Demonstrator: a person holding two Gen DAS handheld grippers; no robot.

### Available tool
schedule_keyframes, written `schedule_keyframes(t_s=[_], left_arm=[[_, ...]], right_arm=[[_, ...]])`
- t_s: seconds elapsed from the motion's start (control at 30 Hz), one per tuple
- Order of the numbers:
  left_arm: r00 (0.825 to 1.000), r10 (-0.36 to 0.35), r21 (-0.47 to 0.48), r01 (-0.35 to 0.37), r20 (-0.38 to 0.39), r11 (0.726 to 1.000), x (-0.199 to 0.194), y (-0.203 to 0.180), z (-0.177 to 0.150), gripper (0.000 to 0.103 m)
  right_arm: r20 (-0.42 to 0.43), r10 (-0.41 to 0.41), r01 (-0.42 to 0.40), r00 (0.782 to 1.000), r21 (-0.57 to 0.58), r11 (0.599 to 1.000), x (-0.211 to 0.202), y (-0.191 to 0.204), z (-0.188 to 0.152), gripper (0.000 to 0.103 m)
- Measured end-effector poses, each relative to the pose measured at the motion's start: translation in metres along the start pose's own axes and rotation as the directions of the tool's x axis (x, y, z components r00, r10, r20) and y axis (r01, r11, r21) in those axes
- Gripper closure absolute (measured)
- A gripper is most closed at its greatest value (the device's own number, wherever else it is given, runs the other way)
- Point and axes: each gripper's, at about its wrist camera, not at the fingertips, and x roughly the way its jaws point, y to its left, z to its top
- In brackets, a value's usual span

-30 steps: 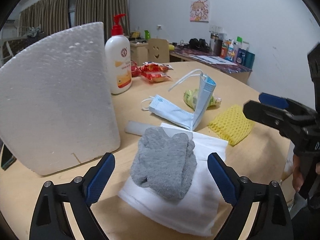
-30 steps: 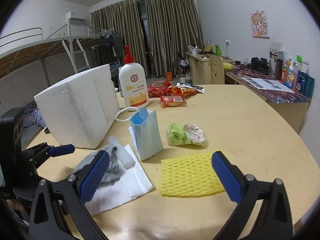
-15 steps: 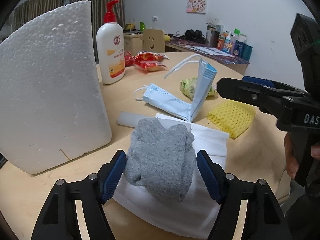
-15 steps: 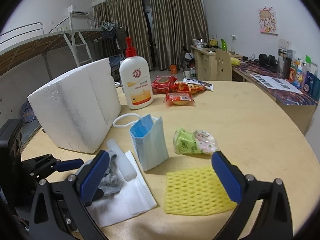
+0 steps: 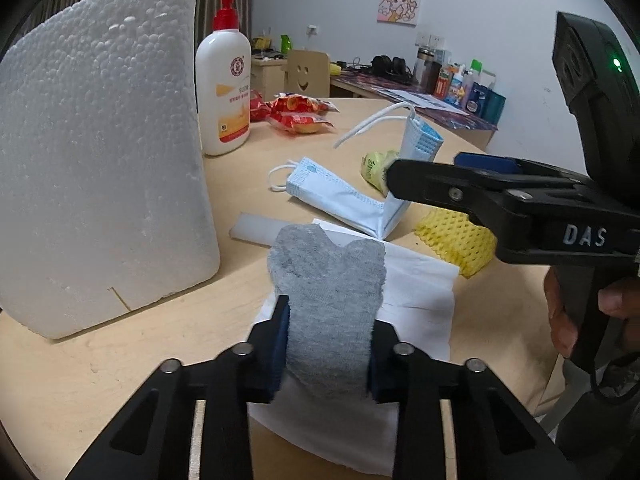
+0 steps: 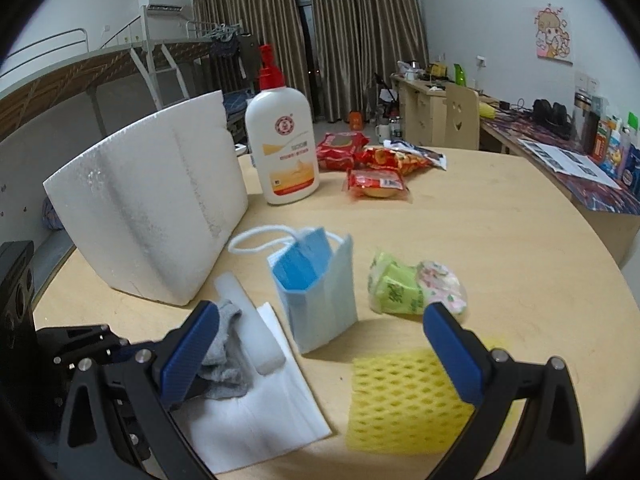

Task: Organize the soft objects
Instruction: 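Close the left tool on the grey sock while the right tool grasps the blue mask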

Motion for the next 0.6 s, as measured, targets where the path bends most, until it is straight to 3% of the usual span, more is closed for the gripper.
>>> schedule_keyframes(t_s=[0.13,0.2,0.27,0.4,0.47,0.6], left_arm=[[1.000,-0.009,-0.001,0.009,0.002,1.000,-0.001,0.000,-0.001,0.080],[1.000,-0.019,0.002,0.019,0.008,1.000,-0.003,0.000,-0.001,0.081],[1.000,-0.017,0.001,0.017,0.014,1.000,-0.004,0.000,-0.001,0.081],[0.999,-0.044,-0.027,0.044,0.014,0.999,-0.005,0.006,-0.001,0.081],[0.999,-0.053,-0.028,0.053,0.011,0.998,-0.005,0.006,-0.001,0.082],[0.998,-0.063,-0.029,0.064,0.023,0.998,-0.008,0.006,-0.002,0.085]], right_arm=[[-0.009,-0.012,0.012,1.000,-0.023,1.000,0.004,0.006,0.004,0.000],[-0.015,-0.025,0.025,1.000,-0.030,0.999,0.007,0.007,0.006,0.007],[-0.033,-0.027,0.026,0.999,-0.028,0.999,0.012,0.007,0.007,0.021],[-0.073,-0.028,0.027,0.997,-0.020,0.999,0.022,0.005,0.006,0.037],[-0.081,-0.037,0.036,0.996,-0.010,0.999,0.024,0.003,0.004,0.060],[-0.102,-0.014,0.016,0.995,0.017,1.000,0.028,-0.002,0.003,0.080]])
